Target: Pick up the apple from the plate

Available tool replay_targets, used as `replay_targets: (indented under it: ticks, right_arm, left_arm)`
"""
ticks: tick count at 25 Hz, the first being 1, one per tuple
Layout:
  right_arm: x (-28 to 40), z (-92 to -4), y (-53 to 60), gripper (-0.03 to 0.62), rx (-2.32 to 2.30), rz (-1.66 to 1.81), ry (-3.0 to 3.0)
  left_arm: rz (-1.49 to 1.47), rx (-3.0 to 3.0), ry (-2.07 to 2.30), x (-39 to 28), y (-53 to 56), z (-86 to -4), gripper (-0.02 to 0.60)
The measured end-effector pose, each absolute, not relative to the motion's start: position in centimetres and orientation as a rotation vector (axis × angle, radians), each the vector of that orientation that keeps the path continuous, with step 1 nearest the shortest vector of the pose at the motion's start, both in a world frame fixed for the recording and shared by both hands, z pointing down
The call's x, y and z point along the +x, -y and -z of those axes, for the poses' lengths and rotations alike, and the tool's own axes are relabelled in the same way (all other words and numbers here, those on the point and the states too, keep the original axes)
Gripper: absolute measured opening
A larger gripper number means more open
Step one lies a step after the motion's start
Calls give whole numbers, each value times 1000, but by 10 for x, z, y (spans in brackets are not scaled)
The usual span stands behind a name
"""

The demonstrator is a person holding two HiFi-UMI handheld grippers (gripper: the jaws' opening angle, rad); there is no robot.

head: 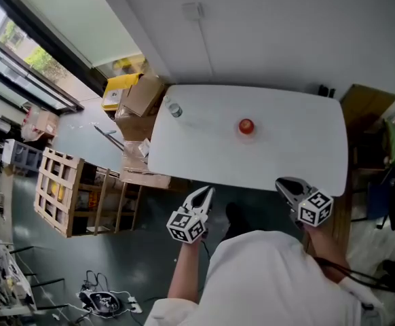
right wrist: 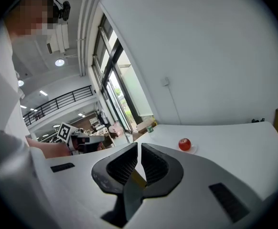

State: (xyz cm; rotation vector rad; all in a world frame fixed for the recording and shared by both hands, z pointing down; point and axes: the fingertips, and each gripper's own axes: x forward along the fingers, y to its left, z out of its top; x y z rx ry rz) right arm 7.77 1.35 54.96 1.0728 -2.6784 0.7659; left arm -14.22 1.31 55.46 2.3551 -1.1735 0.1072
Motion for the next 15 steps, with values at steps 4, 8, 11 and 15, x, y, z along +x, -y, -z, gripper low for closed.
replay_targets:
  ticks: [4, 8, 11, 15]
  right_arm:
    - [67, -551, 7, 46, 1115, -777, 2665]
    - [56, -554, 27, 46, 1164, -780, 2650]
    - [50, -554, 40, 46, 1207, -784, 2639]
    - [44, -558, 50, 46, 1260, -798, 2616]
  left_arm:
    - [-139, 2389, 1132, -150, 15, -557, 2]
    - [-167, 2434, 1081, -156, 42, -559, 2]
    - [-187, 2462, 1028, -156, 58, -561, 2]
    - [-207, 2500, 966, -154, 74, -566, 2]
